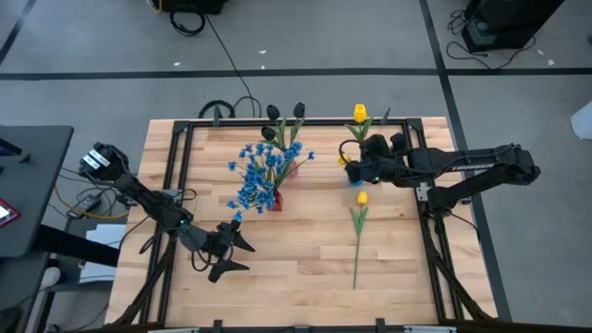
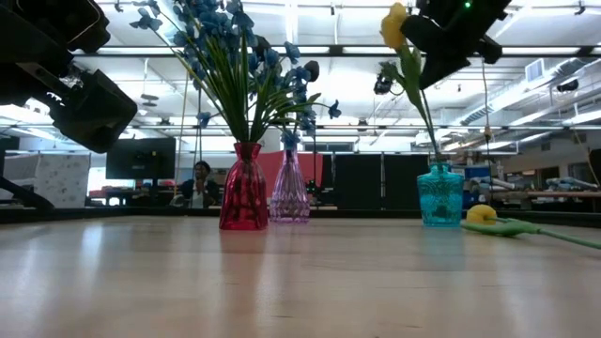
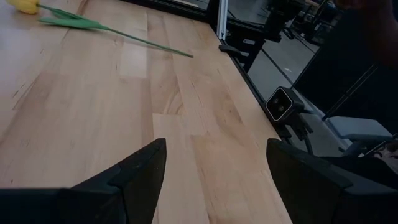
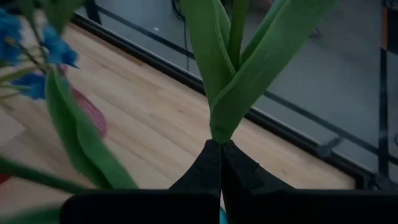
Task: Sort flowers into vase by color
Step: Put the yellow tulip into the blue vase
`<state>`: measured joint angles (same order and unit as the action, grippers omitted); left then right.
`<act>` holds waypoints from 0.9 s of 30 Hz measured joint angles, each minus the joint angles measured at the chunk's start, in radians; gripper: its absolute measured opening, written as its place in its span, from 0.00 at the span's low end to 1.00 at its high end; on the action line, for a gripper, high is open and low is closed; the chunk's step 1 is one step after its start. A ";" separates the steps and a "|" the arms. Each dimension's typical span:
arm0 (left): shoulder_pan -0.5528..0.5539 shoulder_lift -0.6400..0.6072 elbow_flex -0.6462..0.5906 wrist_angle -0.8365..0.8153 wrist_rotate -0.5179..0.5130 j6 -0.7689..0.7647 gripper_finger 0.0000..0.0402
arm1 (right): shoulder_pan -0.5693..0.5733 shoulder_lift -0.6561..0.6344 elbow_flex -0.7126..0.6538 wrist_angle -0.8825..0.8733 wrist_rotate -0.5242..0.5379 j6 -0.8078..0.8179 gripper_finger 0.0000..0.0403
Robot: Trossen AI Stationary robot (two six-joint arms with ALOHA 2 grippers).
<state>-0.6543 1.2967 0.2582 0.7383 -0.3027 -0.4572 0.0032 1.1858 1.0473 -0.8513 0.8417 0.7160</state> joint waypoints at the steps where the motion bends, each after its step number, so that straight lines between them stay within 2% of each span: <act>1: 0.000 0.000 0.000 0.000 0.000 0.000 0.70 | 0.000 0.000 0.000 -0.022 0.000 0.023 0.02; 6: 0.000 0.000 0.000 0.000 0.000 0.000 0.70 | 0.015 0.000 -0.038 -0.045 0.014 0.086 0.02; 15: 0.000 0.000 0.000 0.002 0.000 -0.003 0.70 | 0.035 0.001 -0.189 0.125 0.041 0.108 0.02; 27: 0.000 0.000 0.000 0.003 0.000 -0.021 0.70 | 0.035 0.000 -0.229 0.124 -0.075 0.177 0.08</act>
<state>-0.6544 1.2965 0.2581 0.7410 -0.3027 -0.4778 0.0380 1.1854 0.8180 -0.7277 0.7669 0.8928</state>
